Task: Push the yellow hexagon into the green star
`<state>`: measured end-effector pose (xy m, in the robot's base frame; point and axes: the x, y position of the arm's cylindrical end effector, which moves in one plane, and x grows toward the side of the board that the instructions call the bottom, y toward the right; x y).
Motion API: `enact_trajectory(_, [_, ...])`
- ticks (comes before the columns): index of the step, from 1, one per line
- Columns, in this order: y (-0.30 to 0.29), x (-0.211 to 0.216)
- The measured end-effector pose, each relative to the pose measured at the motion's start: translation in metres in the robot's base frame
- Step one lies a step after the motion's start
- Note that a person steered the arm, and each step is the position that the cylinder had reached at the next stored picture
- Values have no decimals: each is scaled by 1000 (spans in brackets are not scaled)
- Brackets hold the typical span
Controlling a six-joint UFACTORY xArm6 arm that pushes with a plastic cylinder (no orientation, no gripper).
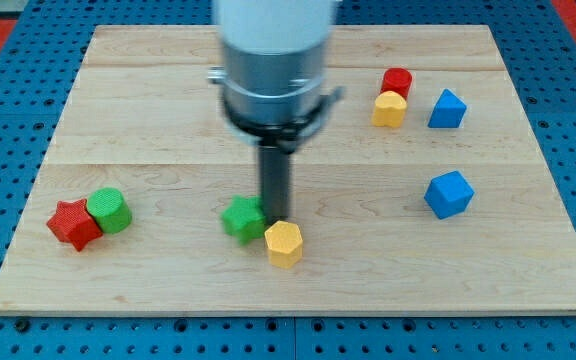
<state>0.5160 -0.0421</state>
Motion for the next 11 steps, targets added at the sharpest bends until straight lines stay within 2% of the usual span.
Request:
enact_trajectory(1, [-83, 0])
enact_trajectory(2, [-94, 0])
enact_trajectory(4, [74, -8])
enact_trajectory(6, [57, 13])
enact_trajectory(7, [1, 22])
enact_trajectory(8, [39, 30])
enact_trajectory(9, [54, 56])
enact_trajectory(10, [-16, 63])
enact_trajectory(11, [-64, 30])
